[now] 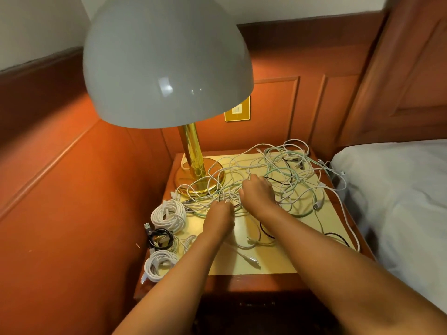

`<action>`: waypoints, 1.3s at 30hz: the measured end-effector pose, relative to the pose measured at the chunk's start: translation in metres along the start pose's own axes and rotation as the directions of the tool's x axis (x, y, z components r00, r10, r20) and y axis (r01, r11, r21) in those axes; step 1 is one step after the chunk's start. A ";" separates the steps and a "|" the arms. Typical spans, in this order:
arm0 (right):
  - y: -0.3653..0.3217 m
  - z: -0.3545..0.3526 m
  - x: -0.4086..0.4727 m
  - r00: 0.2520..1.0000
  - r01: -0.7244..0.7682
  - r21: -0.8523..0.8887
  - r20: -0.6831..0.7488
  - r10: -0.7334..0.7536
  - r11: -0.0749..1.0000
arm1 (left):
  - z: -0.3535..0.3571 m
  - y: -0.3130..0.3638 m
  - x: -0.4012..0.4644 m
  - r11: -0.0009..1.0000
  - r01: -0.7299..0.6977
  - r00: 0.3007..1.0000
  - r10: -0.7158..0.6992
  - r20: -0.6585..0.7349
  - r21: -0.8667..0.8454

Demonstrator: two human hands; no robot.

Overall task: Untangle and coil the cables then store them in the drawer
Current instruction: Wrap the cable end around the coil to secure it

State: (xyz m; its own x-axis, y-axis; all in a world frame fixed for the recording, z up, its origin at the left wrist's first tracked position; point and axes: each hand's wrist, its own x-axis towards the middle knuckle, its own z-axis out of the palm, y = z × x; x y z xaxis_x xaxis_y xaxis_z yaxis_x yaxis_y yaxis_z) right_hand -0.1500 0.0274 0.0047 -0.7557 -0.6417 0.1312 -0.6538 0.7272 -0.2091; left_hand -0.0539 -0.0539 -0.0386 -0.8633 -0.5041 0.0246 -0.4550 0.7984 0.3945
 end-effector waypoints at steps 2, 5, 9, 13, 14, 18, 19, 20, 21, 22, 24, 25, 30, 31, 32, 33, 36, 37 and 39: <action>-0.005 0.005 0.012 0.986 -0.143 0.091 0.102 0.133 0.986 | -0.004 -0.003 -0.001 0.999 0.006 1.000 -0.005 0.007 -0.033; -0.009 0.020 0.023 0.954 -0.271 0.107 0.163 0.252 0.957 | -0.007 -0.007 -0.002 0.998 -0.011 1.000 0.012 0.023 -0.061; -0.010 0.027 0.034 0.901 -0.422 0.263 0.229 0.369 0.868 | -0.008 -0.009 0.000 0.997 0.008 0.999 -0.005 0.042 -0.079; 0.010 0.001 0.034 0.880 -0.469 0.660 0.297 0.370 0.587 | -0.015 -0.006 -0.001 0.997 0.034 0.993 -0.026 0.111 -0.066; 0.014 -0.014 0.029 0.883 -0.451 0.740 0.287 0.373 0.499 | -0.016 -0.005 -0.002 0.997 0.043 0.991 -0.034 0.133 -0.066; 0.019 -0.086 0.002 0.946 -0.283 0.927 0.227 0.230 0.248 | -0.028 0.005 -0.009 0.989 0.089 0.986 -0.070 0.152 -0.122; 0.019 -0.105 -0.005 0.959 -0.252 0.945 0.214 0.187 0.209 | -0.033 0.011 -0.011 0.984 0.089 0.990 -0.070 0.124 -0.153; 0.020 -0.124 -0.012 0.968 -0.225 0.957 0.199 0.153 0.183 | -0.040 0.018 -0.015 0.978 0.081 0.994 -0.066 0.081 -0.193; 0.021 -0.143 -0.019 0.976 -0.199 0.965 0.178 0.126 0.173 | -0.049 0.027 -0.018 0.967 0.066 0.998 -0.061 0.028 -0.246; 0.020 -0.161 -0.026 0.982 -0.171 0.970 0.154 0.109 0.172 | -0.058 0.036 -0.022 0.949 0.043 0.998 -0.056 -0.033 -0.313; 0.016 -0.197 -0.044 0.990 -0.106 0.977 0.086 0.115 0.182 | -0.082 0.054 -0.033 0.878 -0.030 0.984 -0.058 -0.169 -0.477; 0.014 -0.213 -0.053 0.989 -0.076 0.980 0.051 0.136 0.181 | -0.094 0.064 -0.040 0.827 -0.077 0.972 -0.062 -0.227 -0.557; 0.012 -0.276 -0.093 0.979 0.106 0.983 -0.130 0.155 0.150 | -0.150 0.106 -0.075 0.270 -0.008 0.993 -0.113 -0.040 -0.963; 0.014 -0.284 -0.098 0.973 0.142 0.979 -0.165 0.160 0.146 | -0.159 0.110 -0.079 0.128 0.060 0.994 -0.096 0.048 -0.990; 0.016 -0.291 -0.102 0.966 0.171 0.974 -0.195 0.170 0.146 | -0.167 0.113 -0.082 0.010 0.126 0.989 -0.075 0.124 -0.992; 0.017 -0.296 -0.104 0.959 0.193 0.970 -0.219 0.179 0.150 | -0.172 0.114 -0.084 -0.072 0.178 0.982 -0.053 0.182 -0.981; 0.022 -0.300 -0.109 0.949 0.203 0.961 -0.241 0.203 0.189 | -0.178 0.117 -0.087 -0.037 0.223 0.974 -0.038 0.225 -0.974; 0.023 -0.297 -0.109 0.948 0.191 0.960 -0.235 0.217 0.205 | -0.175 0.118 -0.088 0.040 0.221 0.974 -0.054 0.219 -0.974; 0.024 -0.287 -0.112 0.945 0.160 0.962 -0.214 0.246 0.224 | -0.165 0.119 -0.092 0.205 0.194 0.981 -0.064 0.184 -0.959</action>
State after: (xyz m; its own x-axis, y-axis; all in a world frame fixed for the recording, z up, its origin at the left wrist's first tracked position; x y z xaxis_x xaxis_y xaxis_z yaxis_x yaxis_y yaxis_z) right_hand -0.0923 0.1862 0.2635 -0.8833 -0.3758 0.2801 -0.2295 -0.1743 -0.9576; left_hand 0.0079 0.0331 0.1574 -0.8576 -0.4852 -0.1706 -0.0509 -0.2500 0.9669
